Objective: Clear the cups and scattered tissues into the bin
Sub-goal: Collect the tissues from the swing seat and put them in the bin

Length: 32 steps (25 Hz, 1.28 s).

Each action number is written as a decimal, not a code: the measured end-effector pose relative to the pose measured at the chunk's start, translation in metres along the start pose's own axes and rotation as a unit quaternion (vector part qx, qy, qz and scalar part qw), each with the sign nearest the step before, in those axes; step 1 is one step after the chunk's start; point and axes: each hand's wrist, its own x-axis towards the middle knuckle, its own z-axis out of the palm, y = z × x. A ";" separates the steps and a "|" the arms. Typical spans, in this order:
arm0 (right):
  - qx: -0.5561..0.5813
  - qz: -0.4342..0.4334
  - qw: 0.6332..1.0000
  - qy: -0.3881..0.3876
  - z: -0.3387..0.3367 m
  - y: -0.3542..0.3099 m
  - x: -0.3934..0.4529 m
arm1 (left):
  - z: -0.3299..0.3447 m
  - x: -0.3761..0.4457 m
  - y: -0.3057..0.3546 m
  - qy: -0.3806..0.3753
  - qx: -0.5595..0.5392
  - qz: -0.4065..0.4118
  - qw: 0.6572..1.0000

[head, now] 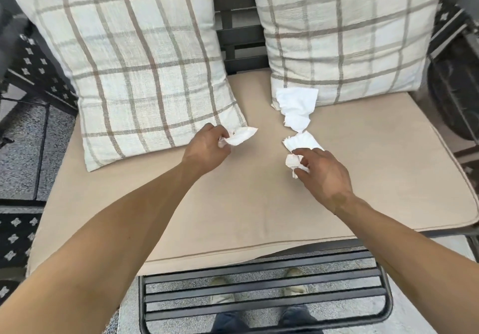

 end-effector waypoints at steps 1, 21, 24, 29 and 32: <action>-0.012 0.004 1.000 -0.004 -0.002 0.004 0.003 | 0.004 0.007 0.010 -0.002 -0.002 0.006 1.000; -0.047 -0.101 0.988 -0.106 0.024 0.044 0.076 | 0.118 0.130 0.132 0.013 0.163 0.024 0.986; -0.017 -0.080 0.993 -0.082 0.022 0.046 0.070 | 0.119 0.130 0.131 0.009 0.163 0.063 0.985; -0.018 -0.022 0.997 -0.079 0.011 0.053 0.054 | 0.104 0.106 0.119 -0.025 0.159 0.062 0.985; -0.020 0.006 0.998 -0.060 -0.005 0.054 0.042 | 0.085 0.074 0.114 -0.036 0.147 0.054 0.987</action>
